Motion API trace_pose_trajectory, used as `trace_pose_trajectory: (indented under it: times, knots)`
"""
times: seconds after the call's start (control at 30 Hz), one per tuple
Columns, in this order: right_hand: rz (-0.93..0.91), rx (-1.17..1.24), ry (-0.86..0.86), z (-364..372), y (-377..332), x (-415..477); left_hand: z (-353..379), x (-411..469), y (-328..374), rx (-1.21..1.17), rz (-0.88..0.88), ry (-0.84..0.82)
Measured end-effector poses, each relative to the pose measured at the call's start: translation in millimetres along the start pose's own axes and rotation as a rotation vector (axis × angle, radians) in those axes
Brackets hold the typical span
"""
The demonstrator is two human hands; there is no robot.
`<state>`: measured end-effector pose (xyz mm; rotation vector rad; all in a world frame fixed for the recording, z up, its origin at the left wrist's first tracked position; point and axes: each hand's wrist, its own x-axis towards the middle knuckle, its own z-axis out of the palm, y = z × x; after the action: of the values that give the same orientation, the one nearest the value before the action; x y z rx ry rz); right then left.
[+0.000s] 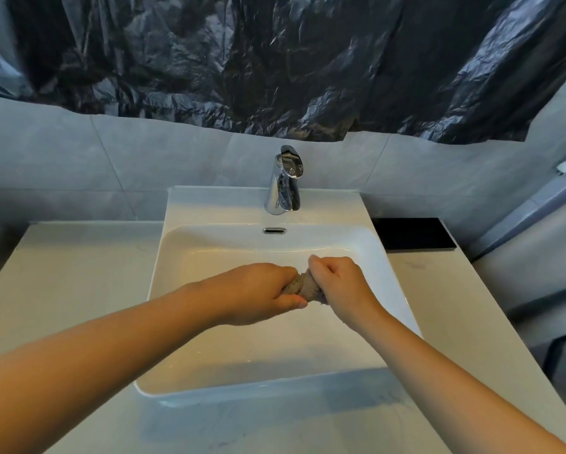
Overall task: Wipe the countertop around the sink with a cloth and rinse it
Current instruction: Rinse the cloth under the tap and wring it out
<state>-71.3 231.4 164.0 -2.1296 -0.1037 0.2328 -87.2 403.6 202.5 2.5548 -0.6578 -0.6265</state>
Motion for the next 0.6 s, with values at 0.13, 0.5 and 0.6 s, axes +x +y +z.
trace_pose_trajectory:
  times: [0.13, 0.5, 0.6]
  knots:
    - [0.14, -0.022, -0.01, 21.5, 2.2, -8.6, 16.0, -5.4, -13.5, 0.316, 0.117, 0.108]
    - [0.432, 0.106, 0.009, 26.1, 4.7, -20.9, 33.4, 10.7, -25.3, 0.456, 0.255, 0.186]
    - [0.186, 0.127, 0.058, 6.6, 14.6, -20.8, 34.3, 19.9, -22.2, 0.149, 0.12, 0.136]
